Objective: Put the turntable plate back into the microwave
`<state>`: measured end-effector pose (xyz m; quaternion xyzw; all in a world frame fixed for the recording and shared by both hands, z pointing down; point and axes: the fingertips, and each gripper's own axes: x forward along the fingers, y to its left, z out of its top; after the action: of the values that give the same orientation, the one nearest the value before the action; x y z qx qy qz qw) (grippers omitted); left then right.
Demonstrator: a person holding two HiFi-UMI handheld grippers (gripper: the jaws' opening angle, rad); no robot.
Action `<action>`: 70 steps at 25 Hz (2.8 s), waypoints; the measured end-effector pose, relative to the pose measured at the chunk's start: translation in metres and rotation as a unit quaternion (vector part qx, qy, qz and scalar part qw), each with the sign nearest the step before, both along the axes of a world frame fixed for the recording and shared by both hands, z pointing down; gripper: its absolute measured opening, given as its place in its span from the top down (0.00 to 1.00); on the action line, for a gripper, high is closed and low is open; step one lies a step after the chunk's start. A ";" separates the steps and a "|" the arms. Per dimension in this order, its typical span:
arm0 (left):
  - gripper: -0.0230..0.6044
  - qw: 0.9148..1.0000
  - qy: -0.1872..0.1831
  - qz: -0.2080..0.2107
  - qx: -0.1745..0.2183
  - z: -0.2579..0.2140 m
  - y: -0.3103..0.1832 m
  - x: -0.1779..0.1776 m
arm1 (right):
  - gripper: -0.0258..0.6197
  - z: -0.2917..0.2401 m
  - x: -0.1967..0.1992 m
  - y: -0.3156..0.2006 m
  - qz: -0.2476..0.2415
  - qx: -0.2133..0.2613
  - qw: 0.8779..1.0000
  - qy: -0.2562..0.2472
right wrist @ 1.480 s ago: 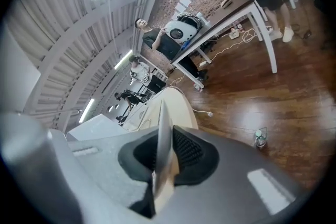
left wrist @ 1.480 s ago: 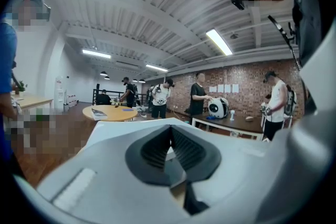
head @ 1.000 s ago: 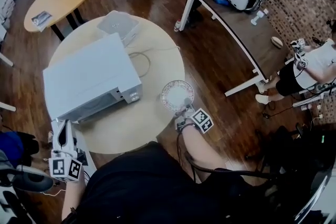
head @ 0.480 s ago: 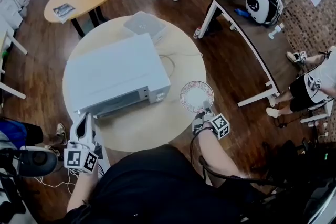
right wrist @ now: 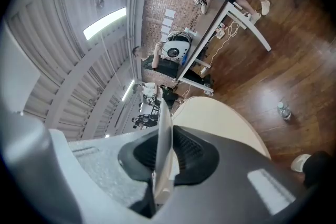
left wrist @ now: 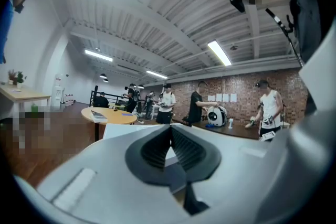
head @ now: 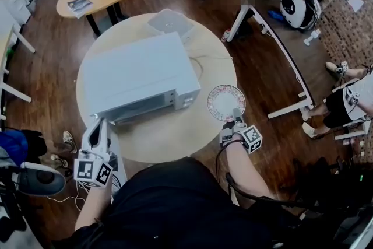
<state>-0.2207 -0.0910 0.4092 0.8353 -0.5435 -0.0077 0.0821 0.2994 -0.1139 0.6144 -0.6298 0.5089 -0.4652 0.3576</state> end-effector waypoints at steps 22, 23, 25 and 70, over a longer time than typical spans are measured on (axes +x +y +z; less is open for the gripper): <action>0.96 1.000 -0.002 0.028 -0.010 0.006 0.011 0.009 | 0.91 0.000 -0.037 0.010 -0.027 -0.003 0.999 -0.024; 0.96 1.000 -0.003 0.029 -0.011 0.006 0.012 0.008 | 0.91 0.000 -0.038 0.011 -0.027 -0.003 0.999 -0.025; 0.96 1.000 -0.004 0.028 -0.011 0.005 0.013 0.006 | 0.91 -0.001 -0.041 0.012 -0.030 -0.002 0.999 -0.025; 0.96 1.000 0.004 0.019 0.001 0.001 0.035 -0.016 | 0.91 0.016 -0.103 0.038 -0.076 -0.021 0.996 -0.042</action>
<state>-0.2370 -0.0559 0.4102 0.8454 -0.5274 -0.0103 0.0832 0.1968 -0.0756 0.6305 -0.5768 0.5299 -0.5274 0.3291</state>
